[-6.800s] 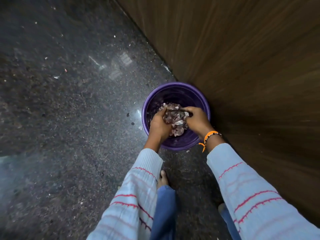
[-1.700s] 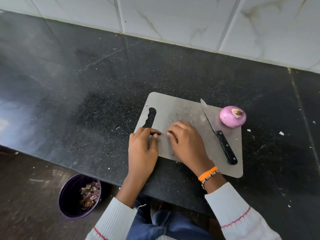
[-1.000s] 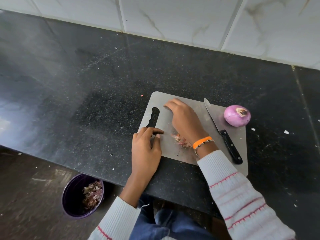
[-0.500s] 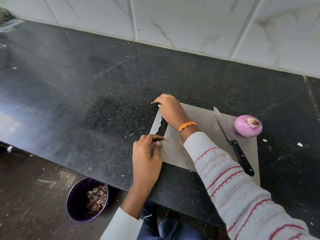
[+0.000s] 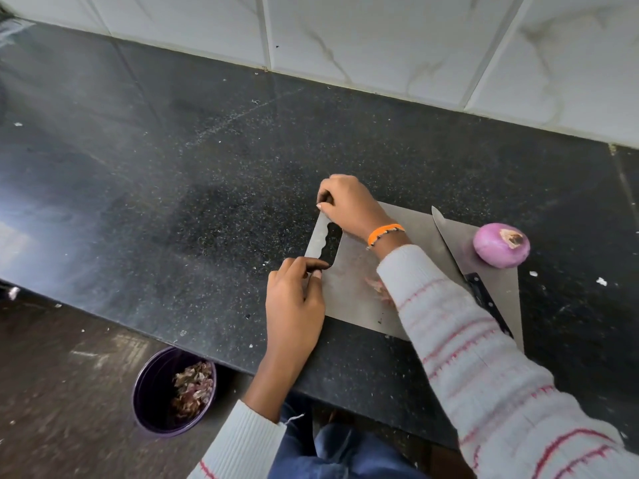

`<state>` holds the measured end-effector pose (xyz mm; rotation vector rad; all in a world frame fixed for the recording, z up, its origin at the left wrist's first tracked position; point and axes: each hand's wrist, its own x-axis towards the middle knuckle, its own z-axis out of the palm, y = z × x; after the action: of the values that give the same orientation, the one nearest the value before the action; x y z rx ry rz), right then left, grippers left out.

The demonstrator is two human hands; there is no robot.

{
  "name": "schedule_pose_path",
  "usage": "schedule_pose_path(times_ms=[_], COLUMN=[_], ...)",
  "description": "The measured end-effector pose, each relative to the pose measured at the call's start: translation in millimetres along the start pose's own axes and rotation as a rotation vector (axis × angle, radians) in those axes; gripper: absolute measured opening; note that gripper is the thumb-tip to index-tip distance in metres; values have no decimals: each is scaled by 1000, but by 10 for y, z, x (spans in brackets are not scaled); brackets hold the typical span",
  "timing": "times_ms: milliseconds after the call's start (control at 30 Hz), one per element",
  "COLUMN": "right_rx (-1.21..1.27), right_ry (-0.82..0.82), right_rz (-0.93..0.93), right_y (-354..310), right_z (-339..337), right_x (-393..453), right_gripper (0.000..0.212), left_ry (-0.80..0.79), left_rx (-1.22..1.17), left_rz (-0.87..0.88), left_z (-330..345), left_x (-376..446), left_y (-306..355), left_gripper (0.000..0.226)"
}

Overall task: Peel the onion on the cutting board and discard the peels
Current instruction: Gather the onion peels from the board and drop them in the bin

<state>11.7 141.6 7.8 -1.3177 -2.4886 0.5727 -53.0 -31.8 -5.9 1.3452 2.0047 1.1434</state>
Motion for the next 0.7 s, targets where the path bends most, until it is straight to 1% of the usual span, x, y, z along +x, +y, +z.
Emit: schedule_pose_path(times_ms=[100, 200, 267, 367, 433, 500, 600, 700], right_rx=[82, 78, 82, 120, 86, 46, 41, 34], right_ry=[-30, -135, -144, -55, -103, -124, -33, 155], right_rz=[59, 132, 179, 183, 133, 112, 139, 283], right_y=[114, 238, 301, 261, 197, 172, 189, 221], right_z=[-227, -363, -370, -328, -245, -173, -161, -174], right_x=[-466, -920, -1097, -1253, -1362, -1506, -1730, -1901], right_gripper=[6, 7, 16, 38, 48, 50, 51, 56], left_ry=[-32, -69, -108, -155, -184, -205, -222, -244], left_rx=[-21, 5, 23, 51, 72, 81, 106, 249], left_rz=[9, 40, 62, 107, 129, 142, 152, 221], left_z=[37, 90, 129, 201, 248, 284, 312, 359], left_x=[-18, -53, -73, -98, -119, -145, -176, -216], left_y=[3, 27, 50, 71, 72, 75, 47, 28], left_gripper=[19, 22, 25, 32, 36, 38, 41, 46])
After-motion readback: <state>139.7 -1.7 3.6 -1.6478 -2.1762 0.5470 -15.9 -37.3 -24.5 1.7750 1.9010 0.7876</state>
